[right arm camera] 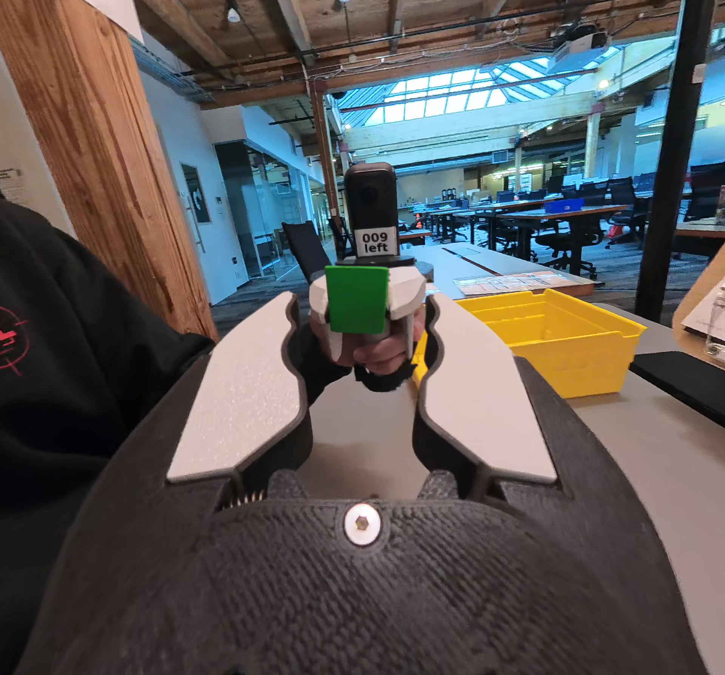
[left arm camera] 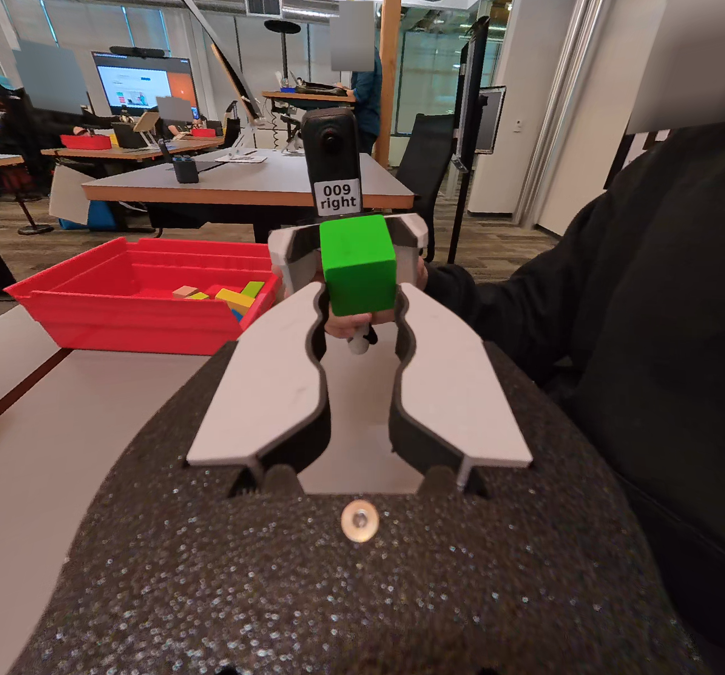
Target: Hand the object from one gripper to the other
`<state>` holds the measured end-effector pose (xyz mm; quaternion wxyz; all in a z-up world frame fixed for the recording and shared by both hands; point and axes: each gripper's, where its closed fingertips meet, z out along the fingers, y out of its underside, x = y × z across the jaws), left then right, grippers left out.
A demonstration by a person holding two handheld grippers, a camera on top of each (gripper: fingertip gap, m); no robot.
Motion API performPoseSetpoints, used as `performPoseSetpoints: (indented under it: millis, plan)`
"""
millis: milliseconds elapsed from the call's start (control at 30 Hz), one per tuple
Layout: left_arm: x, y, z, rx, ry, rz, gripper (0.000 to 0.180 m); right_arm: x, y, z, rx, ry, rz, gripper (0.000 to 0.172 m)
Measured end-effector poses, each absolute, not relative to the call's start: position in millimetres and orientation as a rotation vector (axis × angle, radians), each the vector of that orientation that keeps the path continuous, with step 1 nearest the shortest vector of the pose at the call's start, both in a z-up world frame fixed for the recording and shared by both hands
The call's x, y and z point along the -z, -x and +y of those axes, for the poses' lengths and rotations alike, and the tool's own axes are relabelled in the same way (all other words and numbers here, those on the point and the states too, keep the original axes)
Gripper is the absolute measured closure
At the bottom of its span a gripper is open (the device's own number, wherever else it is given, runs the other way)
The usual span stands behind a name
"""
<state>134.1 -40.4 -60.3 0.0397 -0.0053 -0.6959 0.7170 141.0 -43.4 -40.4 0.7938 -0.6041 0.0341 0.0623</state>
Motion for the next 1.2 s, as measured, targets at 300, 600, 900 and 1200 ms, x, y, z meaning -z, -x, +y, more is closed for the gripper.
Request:
performPoseSetpoints:
  millis: [300,600,900,1200]
  plan:
    - [70.8,-131.4,-53.0,-2.17,0.031,-2.178,0.15,46.4,-134.2,-34.8,-0.109,1.324,0.022,0.138]
    - [93.6,-168.1,-45.3,-2.22,-0.395,-2.479,0.129,59.0,-208.2,-104.1,0.336,1.488,0.377,0.138]
    - [126.3,-164.5,-19.0,-2.212,-0.695,-2.433,0.122,132.9,-313.4,-348.4,0.929,1.716,1.19,0.138]
    - [128.5,-164.5,-11.2,-2.183,-0.737,-2.341,0.127,183.7,-383.3,-415.5,0.893,2.113,1.462,0.138]
